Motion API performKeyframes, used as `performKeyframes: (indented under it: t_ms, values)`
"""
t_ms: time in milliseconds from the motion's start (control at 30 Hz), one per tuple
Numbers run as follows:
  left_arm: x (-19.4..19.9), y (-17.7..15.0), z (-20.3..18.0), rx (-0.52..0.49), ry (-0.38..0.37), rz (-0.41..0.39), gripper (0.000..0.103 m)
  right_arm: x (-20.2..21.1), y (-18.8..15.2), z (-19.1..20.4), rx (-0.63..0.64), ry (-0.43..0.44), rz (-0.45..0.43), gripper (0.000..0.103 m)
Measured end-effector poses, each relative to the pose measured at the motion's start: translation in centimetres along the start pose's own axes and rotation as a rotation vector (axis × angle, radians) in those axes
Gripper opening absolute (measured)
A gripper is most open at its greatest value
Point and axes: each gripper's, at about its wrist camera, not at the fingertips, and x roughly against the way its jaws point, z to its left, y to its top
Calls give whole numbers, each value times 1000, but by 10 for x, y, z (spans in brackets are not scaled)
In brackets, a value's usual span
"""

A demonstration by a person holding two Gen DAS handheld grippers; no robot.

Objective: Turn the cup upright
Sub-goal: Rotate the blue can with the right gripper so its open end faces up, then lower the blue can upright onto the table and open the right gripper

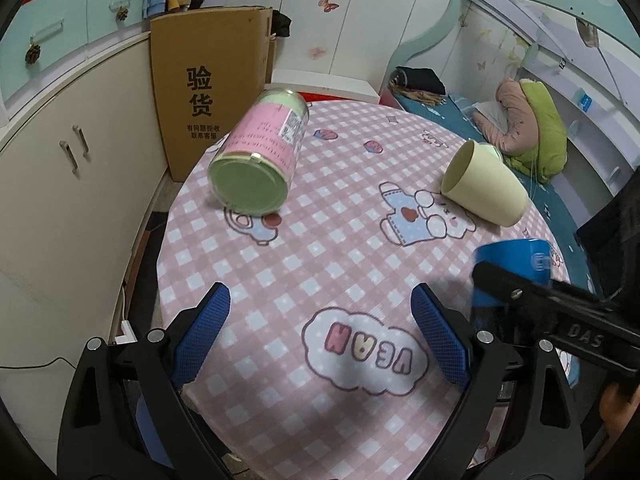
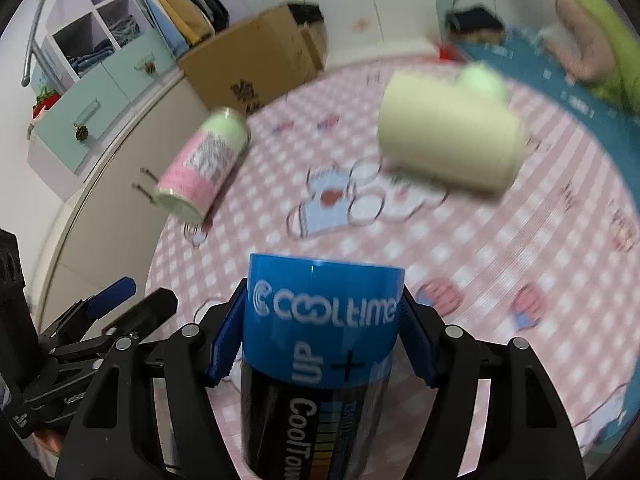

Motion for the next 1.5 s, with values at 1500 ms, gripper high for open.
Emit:
performKeyframes:
  t_ms: [1500]
  values:
    - [109,-12,-53,-85,42,-221,92,133,-51,25,95,-139,-372,94]
